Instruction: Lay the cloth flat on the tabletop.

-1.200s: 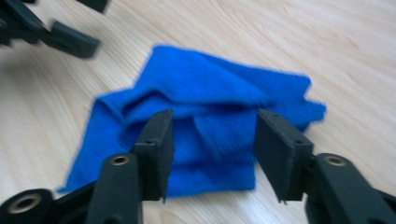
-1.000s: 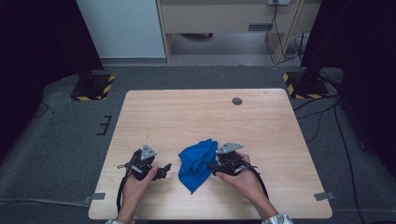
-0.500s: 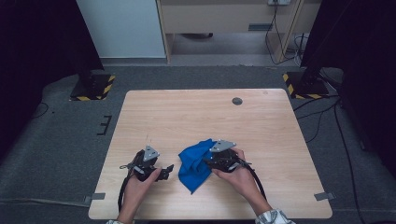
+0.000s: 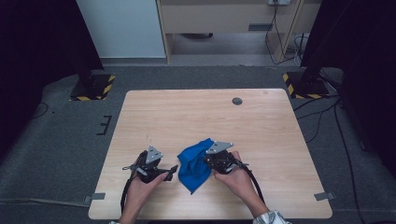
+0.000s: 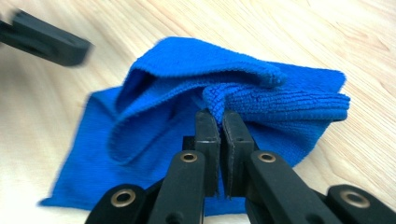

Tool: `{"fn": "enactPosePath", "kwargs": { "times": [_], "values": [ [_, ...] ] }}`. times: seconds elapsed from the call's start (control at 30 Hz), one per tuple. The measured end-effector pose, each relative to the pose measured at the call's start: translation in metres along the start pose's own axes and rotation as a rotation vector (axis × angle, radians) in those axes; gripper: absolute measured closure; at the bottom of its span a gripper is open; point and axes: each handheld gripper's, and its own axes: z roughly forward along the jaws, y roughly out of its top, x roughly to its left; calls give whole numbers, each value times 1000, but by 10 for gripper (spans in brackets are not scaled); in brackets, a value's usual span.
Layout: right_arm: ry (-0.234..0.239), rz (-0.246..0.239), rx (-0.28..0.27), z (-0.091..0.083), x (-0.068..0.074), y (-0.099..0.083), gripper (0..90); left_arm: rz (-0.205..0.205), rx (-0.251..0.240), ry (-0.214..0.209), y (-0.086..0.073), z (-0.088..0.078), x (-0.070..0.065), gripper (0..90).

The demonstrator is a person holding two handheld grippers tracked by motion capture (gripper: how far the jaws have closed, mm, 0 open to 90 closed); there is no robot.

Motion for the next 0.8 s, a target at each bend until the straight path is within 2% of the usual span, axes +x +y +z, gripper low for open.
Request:
{"fn": "enactPosePath", "kwargs": {
  "times": [0.17,0.33,0.43,0.5,0.57,0.63,0.7,0.73,0.77,0.8],
  "values": [
    [20,-15,-7,-6,7,1,870,34,-1,-26,3,6,-9,99],
    [29,-5,-9,-4,5,0,871,39,-9,-41,9,14,-15,127],
    [21,4,-20,-4,4,-1,871,34,-20,-74,15,16,-19,170],
    [13,18,-30,-3,4,-2,871,52,-21,-76,20,18,-23,191],
    [27,30,-32,-1,4,-2,872,69,-12,-72,24,22,-26,221],
    [33,29,-34,-1,5,-2,871,69,-1,-69,27,27,-29,250],
    [27,28,-37,-1,4,-2,875,71,19,-72,29,32,-31,387],
    [14,32,-43,-2,4,-2,876,76,18,-48,29,33,-33,457],
    [-1,39,-46,-4,2,-2,878,77,23,-44,29,35,-33,531],
    [-14,50,-52,-6,0,-2,878,77,20,-40,30,36,-33,654]
  ]
}}
